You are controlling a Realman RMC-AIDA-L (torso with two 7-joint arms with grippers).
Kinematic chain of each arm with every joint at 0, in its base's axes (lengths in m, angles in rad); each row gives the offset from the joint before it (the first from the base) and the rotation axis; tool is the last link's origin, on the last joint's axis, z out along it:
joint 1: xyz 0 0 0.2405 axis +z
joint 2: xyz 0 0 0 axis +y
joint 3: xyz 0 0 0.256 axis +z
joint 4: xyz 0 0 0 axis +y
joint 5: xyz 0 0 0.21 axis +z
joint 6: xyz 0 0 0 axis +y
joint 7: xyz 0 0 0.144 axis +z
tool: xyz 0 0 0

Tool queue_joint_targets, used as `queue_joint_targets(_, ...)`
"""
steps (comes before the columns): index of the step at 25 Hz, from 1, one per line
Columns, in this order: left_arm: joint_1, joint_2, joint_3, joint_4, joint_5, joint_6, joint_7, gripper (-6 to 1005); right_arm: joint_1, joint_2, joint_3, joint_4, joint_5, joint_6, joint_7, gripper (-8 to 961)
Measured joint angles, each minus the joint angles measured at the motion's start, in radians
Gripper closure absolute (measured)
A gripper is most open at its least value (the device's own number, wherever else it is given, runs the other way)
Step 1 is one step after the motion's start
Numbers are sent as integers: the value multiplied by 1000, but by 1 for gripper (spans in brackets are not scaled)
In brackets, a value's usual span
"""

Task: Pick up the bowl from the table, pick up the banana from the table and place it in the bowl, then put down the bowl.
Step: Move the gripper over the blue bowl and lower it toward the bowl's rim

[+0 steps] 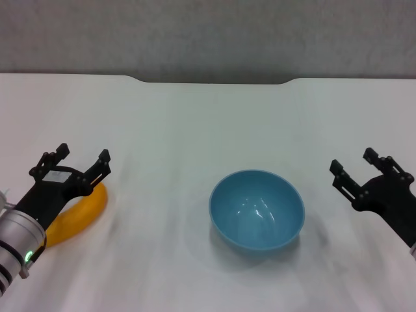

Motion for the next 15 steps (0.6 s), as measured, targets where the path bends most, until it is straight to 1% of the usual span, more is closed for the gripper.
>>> queue_joint_targets(6, 2, 3, 22, -1, 2, -6, 18, 91, 4, -2, -14, -1, -1, -3, 0, 197)
queue_joint_targets(15, 6, 5, 22, 0, -7, 6, 13, 92, 1, -1, -16, -3, -1, -6, -3, 198)
